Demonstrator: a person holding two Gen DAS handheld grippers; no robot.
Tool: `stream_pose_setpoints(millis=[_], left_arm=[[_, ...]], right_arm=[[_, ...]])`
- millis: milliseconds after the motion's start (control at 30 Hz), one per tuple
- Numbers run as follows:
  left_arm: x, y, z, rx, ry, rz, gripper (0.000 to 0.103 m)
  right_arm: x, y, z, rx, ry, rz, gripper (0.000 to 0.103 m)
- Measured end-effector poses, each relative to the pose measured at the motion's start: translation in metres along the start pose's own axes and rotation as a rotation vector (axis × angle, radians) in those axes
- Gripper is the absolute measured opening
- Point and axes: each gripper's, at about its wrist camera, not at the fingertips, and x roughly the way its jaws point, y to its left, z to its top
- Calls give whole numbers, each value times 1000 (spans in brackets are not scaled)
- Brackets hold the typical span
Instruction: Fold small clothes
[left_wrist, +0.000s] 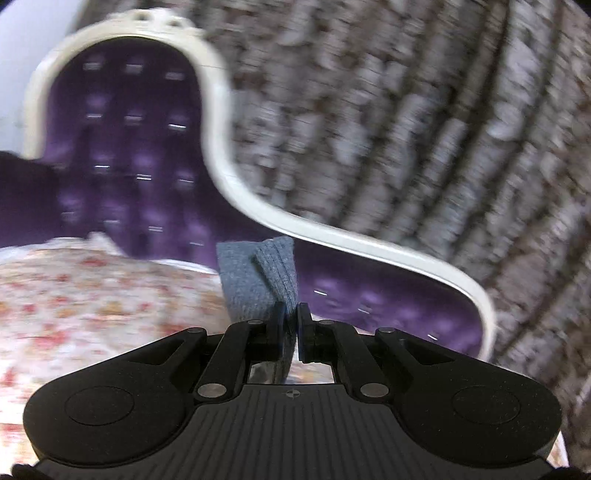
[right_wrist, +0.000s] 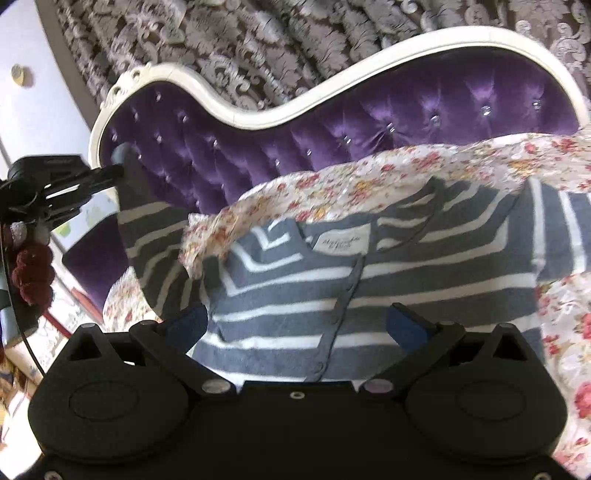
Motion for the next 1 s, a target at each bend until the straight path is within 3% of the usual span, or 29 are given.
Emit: stream_pose_setpoints(millis=[167,400,467,500,667,867,1000], left_arm=[[37,-62,-42,93,100,-101,6],[76,-105,-93,171,265,-182,10],[70,-113,-97,217,260,-192,37],[63,-113,-96,230,243,-191,40],[38,-94,-90,208,188,-115,53],[28,-39,-119,209,268,88,53],[19,-9,-140,203,301,120,53]], right_arm=[[-14,-20,14,76,-63,-32,102],[-24,-48,26,177,-126,-104,102],[-26,-50,28,186,-134,-115,102],[-26,-50,27,188,-134,-118,102],[-22,-52,26,207,-108,-136,102],[-13,-50,20,184,-78,-162,102],[-2,-46,15,151,-48,-178,102]])
